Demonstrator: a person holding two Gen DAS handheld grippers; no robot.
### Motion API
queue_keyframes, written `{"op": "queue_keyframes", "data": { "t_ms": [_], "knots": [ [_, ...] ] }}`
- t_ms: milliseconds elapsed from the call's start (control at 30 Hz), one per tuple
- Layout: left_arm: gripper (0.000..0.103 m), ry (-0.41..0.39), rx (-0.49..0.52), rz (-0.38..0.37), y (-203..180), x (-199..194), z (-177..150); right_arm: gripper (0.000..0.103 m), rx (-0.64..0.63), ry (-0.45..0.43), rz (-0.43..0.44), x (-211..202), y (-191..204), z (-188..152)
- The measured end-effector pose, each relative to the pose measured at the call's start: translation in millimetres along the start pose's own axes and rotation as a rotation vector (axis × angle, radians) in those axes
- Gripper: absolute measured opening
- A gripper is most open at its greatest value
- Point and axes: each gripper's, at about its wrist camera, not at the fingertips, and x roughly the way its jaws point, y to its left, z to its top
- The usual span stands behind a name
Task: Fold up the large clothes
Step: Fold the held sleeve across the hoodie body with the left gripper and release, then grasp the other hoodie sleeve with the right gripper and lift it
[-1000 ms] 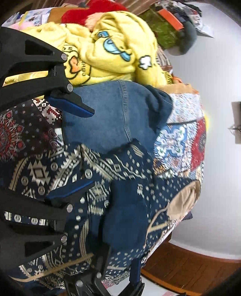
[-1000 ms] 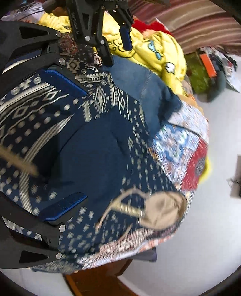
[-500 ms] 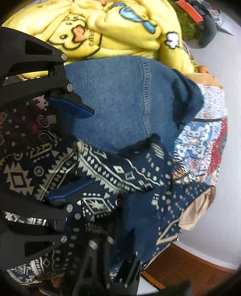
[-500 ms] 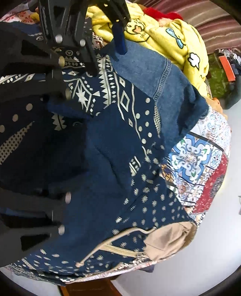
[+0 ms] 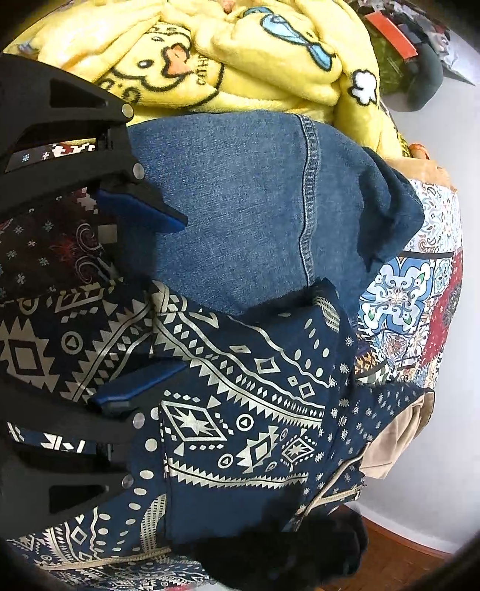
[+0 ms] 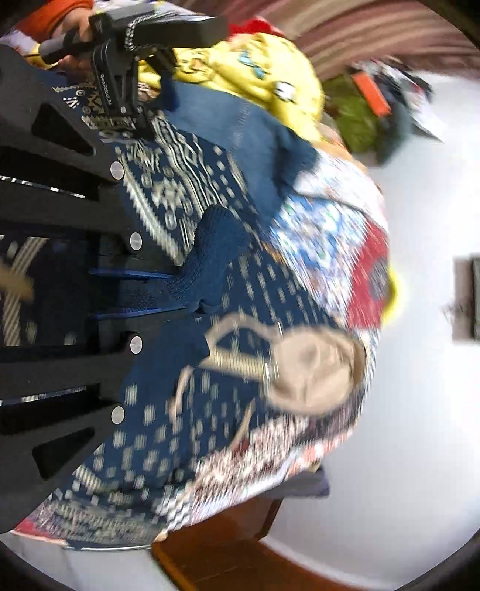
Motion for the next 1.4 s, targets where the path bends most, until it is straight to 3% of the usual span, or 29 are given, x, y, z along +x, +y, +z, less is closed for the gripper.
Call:
{"op": "queue_keyframes", "data": {
  "t_ms": [200,367,600,767,967,1067,1167,1233,1300,1400],
  "knots": [
    [0.071,0.018,-0.025,0.021,-1.3,2.2,0.6,0.012,0.162,-0.003,-0.02,-24.5,-68.4,-12.9],
    [0.072,0.038,-0.021,0.06,-6.5,3.9,2.9,0.012,0.267,0.059,-0.014,-24.0,-112.4,-43.2],
    [0.073,0.053,0.0,0.116,-13.2,5.0,4.6,0.012,0.306,0.165,0.002,-6.6,-136.4,-83.0],
    [0.077,0.061,0.014,0.161,-17.5,6.1,5.9,0.012,0.3,0.177,-0.089,-11.5,-150.6,-101.5],
    [0.076,0.07,0.063,0.213,-26.5,0.2,11.6,0.014,0.302,0.207,-0.055,-26.6,-165.8,-113.6],
    [0.076,0.058,0.127,0.238,-39.8,-12.5,16.8,0.021,0.3,0.181,-0.069,-46.1,-176.1,-113.3],
    [0.076,0.009,0.176,0.237,-57.4,-34.2,24.3,0.038,0.306,0.124,-0.077,-70.5,-187.9,-107.9],
    [0.076,-0.03,0.197,0.215,-70.3,-50.7,30.0,0.057,0.322,0.076,-0.088,-89.2,-198.8,-104.9],
    [0.076,-0.075,0.214,0.179,-86.3,-68.6,37.1,0.065,0.342,0.042,-0.091,-102.2,-210.3,-102.9],
    [0.076,-0.118,0.22,0.117,-108.6,-86.1,45.7,0.067,0.382,0.016,-0.091,-113.1,-223.4,-102.1]
  ]
}}
